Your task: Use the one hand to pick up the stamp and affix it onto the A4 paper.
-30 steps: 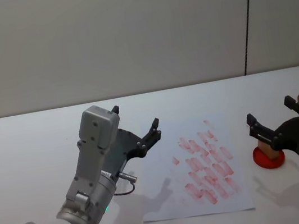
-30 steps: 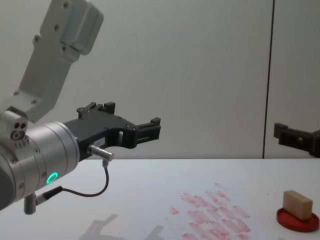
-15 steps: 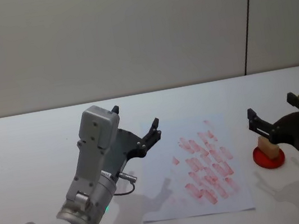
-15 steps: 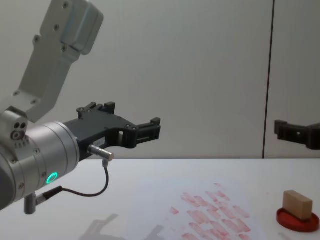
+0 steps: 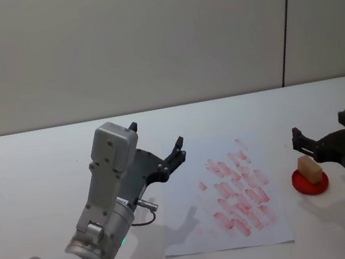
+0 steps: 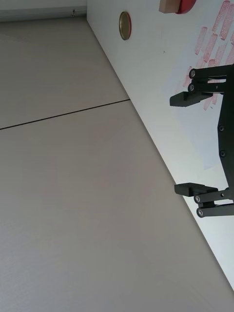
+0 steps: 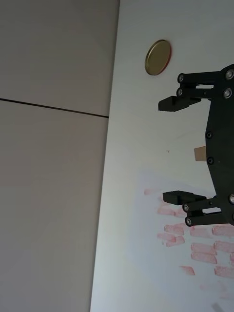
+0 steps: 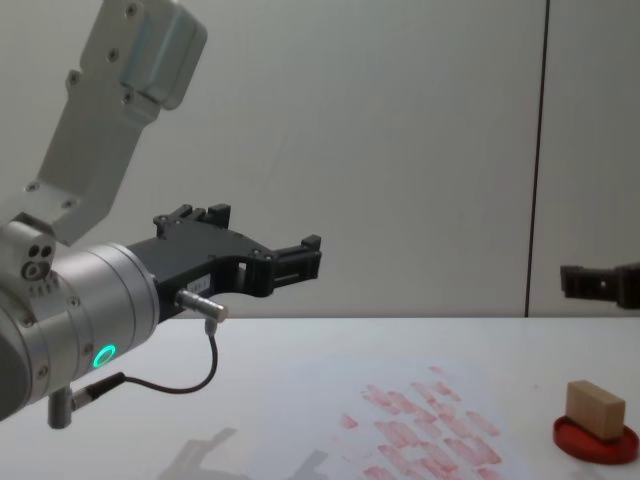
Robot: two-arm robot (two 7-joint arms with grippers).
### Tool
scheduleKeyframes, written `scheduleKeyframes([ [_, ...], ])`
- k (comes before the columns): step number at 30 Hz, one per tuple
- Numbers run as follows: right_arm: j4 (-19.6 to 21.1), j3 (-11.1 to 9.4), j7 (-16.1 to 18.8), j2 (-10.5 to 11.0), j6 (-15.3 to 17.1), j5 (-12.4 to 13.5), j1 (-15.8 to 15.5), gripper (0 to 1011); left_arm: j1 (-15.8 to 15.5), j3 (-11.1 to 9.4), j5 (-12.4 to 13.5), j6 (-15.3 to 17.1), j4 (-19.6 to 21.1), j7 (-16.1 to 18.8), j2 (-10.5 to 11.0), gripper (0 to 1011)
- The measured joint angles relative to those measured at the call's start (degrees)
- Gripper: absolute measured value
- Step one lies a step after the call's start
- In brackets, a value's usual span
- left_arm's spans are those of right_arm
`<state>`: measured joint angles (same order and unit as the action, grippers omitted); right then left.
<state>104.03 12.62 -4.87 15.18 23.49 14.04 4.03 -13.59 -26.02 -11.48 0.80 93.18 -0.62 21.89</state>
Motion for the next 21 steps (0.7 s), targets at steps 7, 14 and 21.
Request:
scheduleKeyframes([
  [7,-2.3,-0.5,0.6,-0.6,4.0,-0.1,2.2,1001,0.0,0.0,0.0,0.0,0.0,0.0,0.0,993],
  [14,-5.4,-0.7,3.2,-1.0,6.7,-0.6,4.4,1001,0.0,0.0,0.0,0.0,0.0,0.0,0.0,993],
  [21,-8.5,-0.7,6.0,-1.4,7.9,-1.0,6.1,1001,0.0,0.0,0.0,0.0,0.0,0.0,0.0,993],
])
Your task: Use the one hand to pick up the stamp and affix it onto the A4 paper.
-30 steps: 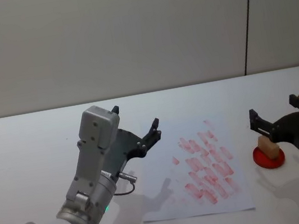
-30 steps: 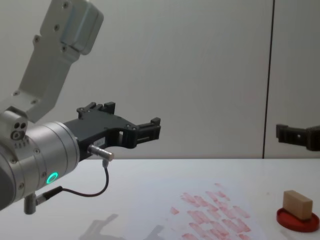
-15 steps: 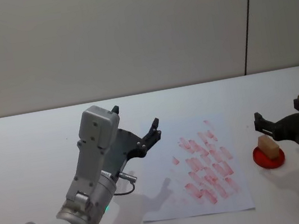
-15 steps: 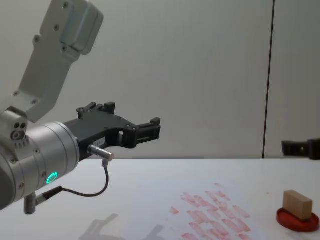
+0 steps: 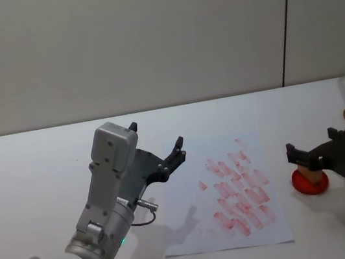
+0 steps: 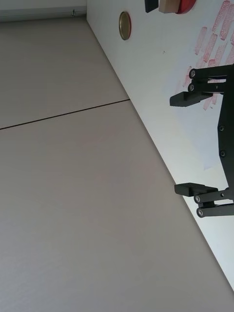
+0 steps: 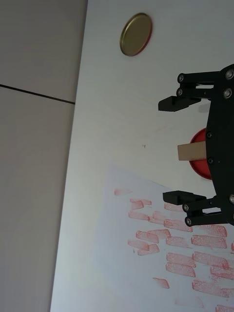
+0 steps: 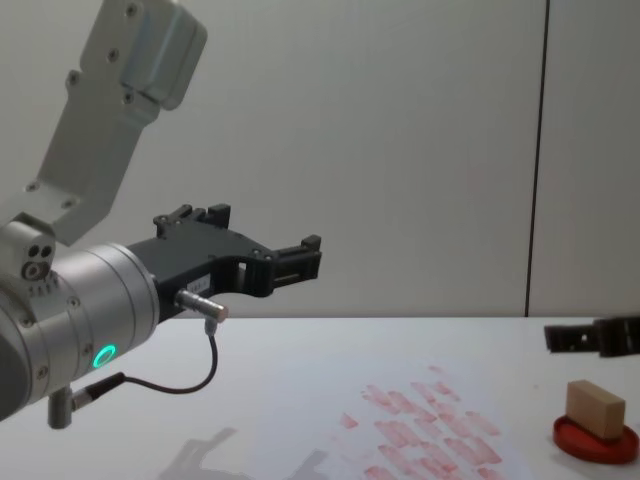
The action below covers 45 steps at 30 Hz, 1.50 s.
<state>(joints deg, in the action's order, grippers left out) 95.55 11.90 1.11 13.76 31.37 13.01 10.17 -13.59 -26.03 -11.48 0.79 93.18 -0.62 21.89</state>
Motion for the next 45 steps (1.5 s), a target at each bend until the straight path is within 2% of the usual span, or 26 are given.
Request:
scheduleKeyframes([
  [8,-3.6,0.2,3.0,-0.4,0.7,-0.4,1.6,994,0.0,0.0,0.0,0.0,0.0,0.0,0.0,993],
  [9,-4.1,0.2,3.4,-0.5,0.8,-0.4,1.8,950,0.0,0.0,0.0,0.0,0.0,0.0,0.0,993],
  [15,-5.6,0.2,4.4,-0.6,1.0,-0.5,2.1,830,0.0,0.0,0.0,0.0,0.0,0.0,0.0,993],
  [16,-5.9,0.2,4.5,-0.6,1.0,-0.5,2.2,780,0.0,0.0,0.0,0.0,0.0,0.0,0.0,993],
  [19,-6.3,0.2,4.8,-0.6,1.1,-0.5,2.3,728,0.0,0.0,0.0,0.0,0.0,0.0,0.0,993],
  [25,-7.2,0.1,5.2,-0.6,1.3,-0.7,2.5,484,0.0,0.0,0.0,0.0,0.0,0.0,0.0,993],
  [26,-7.3,0.1,5.2,-0.6,1.3,-0.7,2.6,484,0.0,0.0,0.0,0.0,0.0,0.0,0.0,993],
  [32,-7.8,0.0,5.3,-0.7,1.3,-0.9,2.7,281,0.0,0.0,0.0,0.0,0.0,0.0,0.0,993],
  [35,-8.0,0.0,5.3,-0.8,1.3,-0.9,2.8,211,0.0,0.0,0.0,0.0,0.0,0.0,0.0,993],
  [45,-9.1,0.0,5.4,-1.0,1.4,-1.0,3.0,212,0.0,0.0,0.0,0.0,0.0,0.0,0.0,993],
])
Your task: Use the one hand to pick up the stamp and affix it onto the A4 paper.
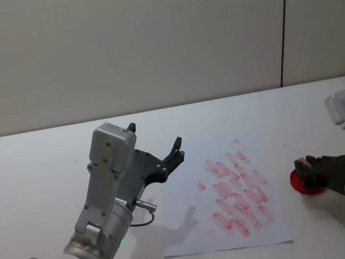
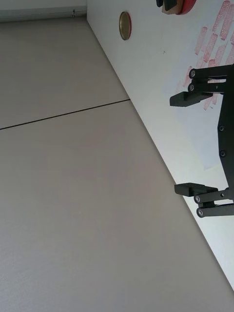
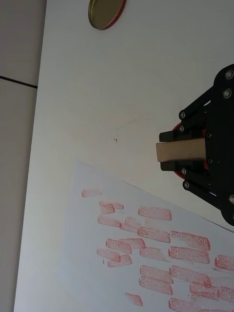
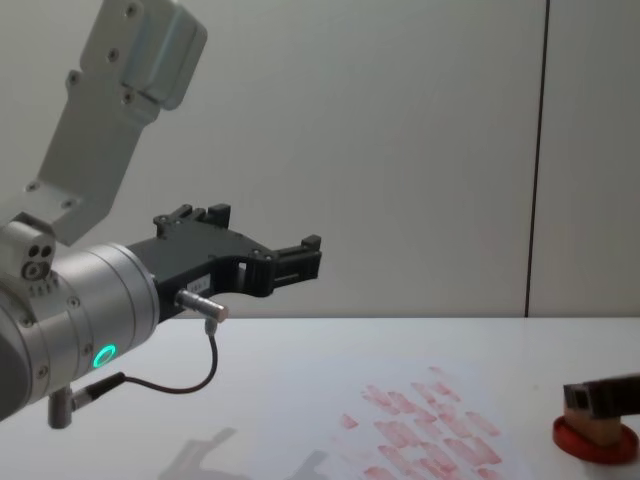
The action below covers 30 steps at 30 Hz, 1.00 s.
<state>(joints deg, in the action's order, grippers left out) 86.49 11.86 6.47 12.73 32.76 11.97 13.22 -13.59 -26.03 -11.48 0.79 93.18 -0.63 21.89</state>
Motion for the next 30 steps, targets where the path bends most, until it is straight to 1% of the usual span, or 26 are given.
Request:
scheduleKeyframes([
  [12,-2.3,-0.2,0.0,-0.5,-0.1,0.6,0.9,212,0.0,0.0,0.0,0.0,0.0,0.0,0.0,993],
  [19,-2.9,-0.4,0.3,-0.7,-0.4,0.7,1.3,212,0.0,0.0,0.0,0.0,0.0,0.0,0.0,993],
  [26,-2.3,-0.2,0.4,-0.7,-1.1,0.1,1.4,212,0.0,0.0,0.0,0.0,0.0,0.0,0.0,993],
  [30,-0.6,-0.1,0.8,-0.8,-1.8,-0.5,1.6,212,0.0,0.0,0.0,0.0,0.0,0.0,0.0,993],
])
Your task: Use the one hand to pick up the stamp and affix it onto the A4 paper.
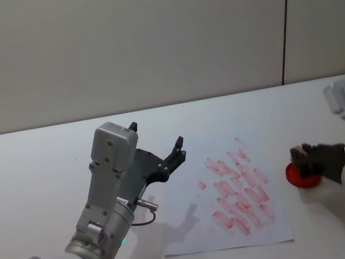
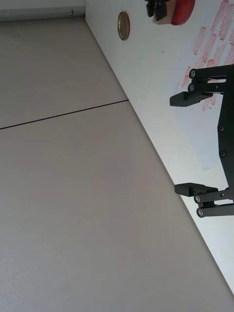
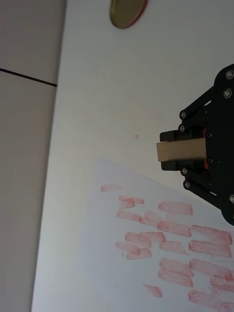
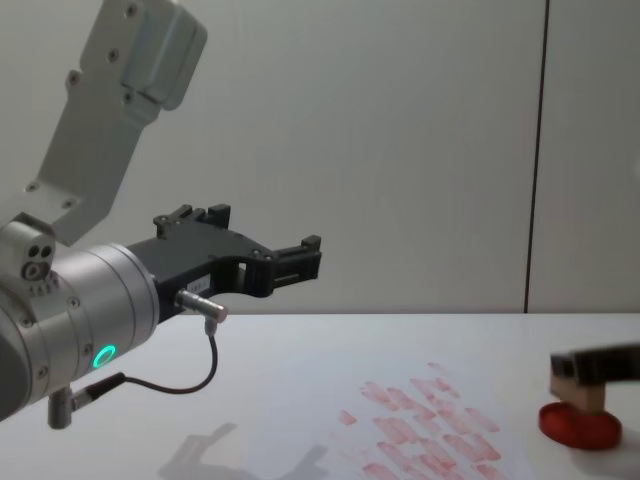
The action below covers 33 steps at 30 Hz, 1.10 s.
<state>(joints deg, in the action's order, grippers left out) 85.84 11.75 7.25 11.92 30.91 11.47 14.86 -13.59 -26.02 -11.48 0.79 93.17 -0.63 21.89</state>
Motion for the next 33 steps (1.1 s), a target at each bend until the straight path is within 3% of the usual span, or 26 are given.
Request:
scheduleKeyframes([
  [11,5.1,0.6,1.3,-0.4,-2.2,-2.1,1.0,212,0.0,0.0,0.0,0.0,0.0,0.0,0.0,993],
  [18,7.2,2.0,3.1,-1.8,-3.3,-4.1,2.4,212,0.0,0.0,0.0,0.0,0.0,0.0,0.0,993],
  [24,6.6,3.6,4.5,-3.6,-3.3,-5.9,3.8,212,0.0,0.0,0.0,0.0,0.0,0.0,0.0,993],
  [33,2.3,5.8,5.6,-6.3,-2.1,-8.3,6.0,212,0.0,0.0,0.0,0.0,0.0,0.0,0.0,993],
])
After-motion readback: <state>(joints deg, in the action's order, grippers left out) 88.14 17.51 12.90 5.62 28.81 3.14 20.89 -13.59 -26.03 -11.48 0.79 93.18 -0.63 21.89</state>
